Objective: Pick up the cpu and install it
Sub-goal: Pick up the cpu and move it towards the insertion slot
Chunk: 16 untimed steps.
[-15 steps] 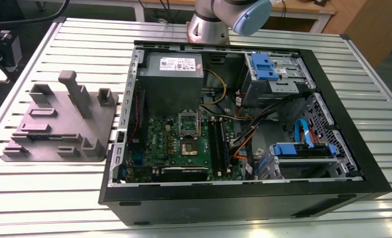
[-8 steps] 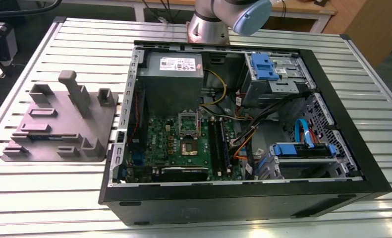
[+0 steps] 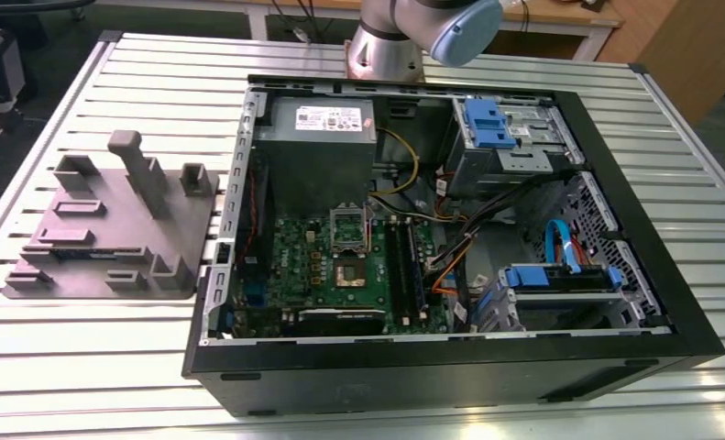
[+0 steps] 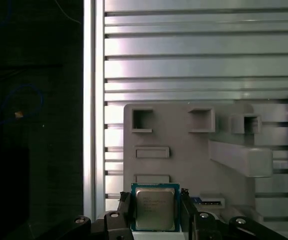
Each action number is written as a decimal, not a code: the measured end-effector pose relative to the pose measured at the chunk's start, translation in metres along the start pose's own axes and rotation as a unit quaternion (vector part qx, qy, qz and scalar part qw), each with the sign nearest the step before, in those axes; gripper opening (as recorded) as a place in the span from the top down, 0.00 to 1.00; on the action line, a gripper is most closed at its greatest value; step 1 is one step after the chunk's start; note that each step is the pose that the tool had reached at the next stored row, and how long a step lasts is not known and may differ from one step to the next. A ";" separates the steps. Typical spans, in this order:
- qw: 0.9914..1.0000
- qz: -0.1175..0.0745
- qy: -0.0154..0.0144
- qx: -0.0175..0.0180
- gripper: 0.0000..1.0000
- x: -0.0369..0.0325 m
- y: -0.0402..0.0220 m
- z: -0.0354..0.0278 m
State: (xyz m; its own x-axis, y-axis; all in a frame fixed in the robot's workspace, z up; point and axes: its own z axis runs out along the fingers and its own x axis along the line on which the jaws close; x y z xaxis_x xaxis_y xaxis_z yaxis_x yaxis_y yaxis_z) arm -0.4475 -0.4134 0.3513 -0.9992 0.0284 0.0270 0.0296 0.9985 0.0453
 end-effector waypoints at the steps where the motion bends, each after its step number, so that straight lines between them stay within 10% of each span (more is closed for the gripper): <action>1: 1.000 0.000 0.000 0.000 0.53 0.0000 0.0001 -0.0017; 16: 1.000 0.000 0.000 0.000 0.53 0.0006 0.0010 -0.0224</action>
State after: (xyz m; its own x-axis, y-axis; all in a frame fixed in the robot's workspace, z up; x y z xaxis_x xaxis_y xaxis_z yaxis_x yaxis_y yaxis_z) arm -0.4475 -0.4134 0.3737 -0.9992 0.0289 0.0269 0.0301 0.9985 0.0452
